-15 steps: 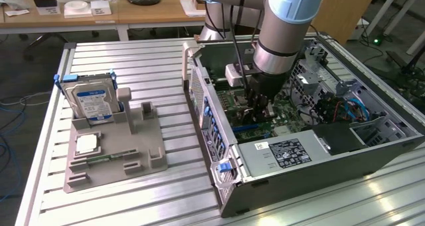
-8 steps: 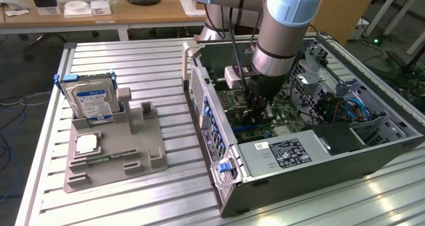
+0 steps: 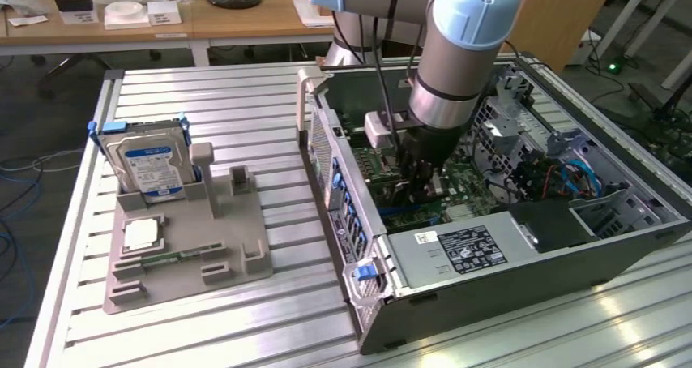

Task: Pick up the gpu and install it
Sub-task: 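Insert the gpu into the slot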

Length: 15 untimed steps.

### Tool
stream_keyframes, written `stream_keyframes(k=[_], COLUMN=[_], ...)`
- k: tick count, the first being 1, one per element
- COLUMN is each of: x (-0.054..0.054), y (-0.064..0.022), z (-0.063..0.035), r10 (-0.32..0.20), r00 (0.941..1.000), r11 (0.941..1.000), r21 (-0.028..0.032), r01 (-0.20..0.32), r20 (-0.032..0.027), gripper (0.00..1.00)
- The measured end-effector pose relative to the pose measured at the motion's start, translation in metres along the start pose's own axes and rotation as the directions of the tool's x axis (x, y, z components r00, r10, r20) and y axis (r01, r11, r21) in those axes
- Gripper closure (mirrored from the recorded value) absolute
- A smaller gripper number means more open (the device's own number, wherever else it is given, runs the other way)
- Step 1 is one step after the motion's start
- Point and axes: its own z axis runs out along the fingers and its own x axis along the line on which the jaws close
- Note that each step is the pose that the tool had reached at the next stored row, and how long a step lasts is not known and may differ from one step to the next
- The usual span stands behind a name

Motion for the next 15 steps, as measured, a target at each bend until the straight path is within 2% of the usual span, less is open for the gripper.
stream_keyframes(k=[15], x=[0.0001], y=[0.0009], z=[0.0019], r10=[0.0], r00=[1.0], r11=[1.0], r21=[0.0], r01=[0.0], r20=[0.0], gripper=[0.72])
